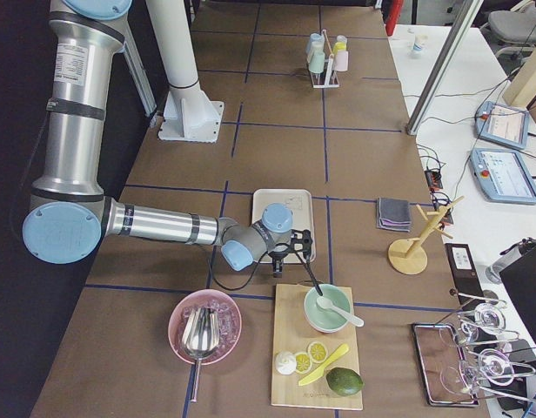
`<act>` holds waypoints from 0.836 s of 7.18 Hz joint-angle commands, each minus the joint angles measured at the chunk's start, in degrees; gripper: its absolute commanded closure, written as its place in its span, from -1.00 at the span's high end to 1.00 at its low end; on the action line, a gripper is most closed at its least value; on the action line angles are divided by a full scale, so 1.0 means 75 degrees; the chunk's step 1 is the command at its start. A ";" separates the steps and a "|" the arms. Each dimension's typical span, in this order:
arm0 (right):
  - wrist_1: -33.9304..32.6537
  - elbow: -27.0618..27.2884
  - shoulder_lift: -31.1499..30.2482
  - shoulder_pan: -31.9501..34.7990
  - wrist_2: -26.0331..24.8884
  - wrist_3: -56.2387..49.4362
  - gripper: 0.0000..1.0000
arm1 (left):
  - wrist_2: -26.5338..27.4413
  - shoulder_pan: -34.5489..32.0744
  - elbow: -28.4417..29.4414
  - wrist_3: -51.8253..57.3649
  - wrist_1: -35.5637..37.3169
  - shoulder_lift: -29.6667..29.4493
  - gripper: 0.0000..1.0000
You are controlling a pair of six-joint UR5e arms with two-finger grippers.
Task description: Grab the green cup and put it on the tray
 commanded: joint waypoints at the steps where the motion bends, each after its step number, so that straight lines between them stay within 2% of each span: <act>1: 0.0000 0.0009 -0.0017 0.0005 -0.0005 0.0000 -0.22 | 0.0000 0.0000 -0.0002 0.0000 0.0000 -0.0017 1.00; 3: 0.0000 0.0008 -0.0052 0.0006 -0.0005 0.0000 -0.46 | 0.0000 0.0000 0.0009 0.0000 0.0000 -0.0051 1.00; 5: 0.0000 0.0148 -0.0087 0.0006 0.0007 0.0000 -0.98 | 0.0000 0.0000 0.0010 0.0000 0.0000 -0.0098 1.00; 6: 0.0000 0.0254 -0.0099 0.0017 0.0019 -0.0012 -1.00 | 0.0000 0.0000 0.0010 0.0000 0.0000 -0.0110 1.00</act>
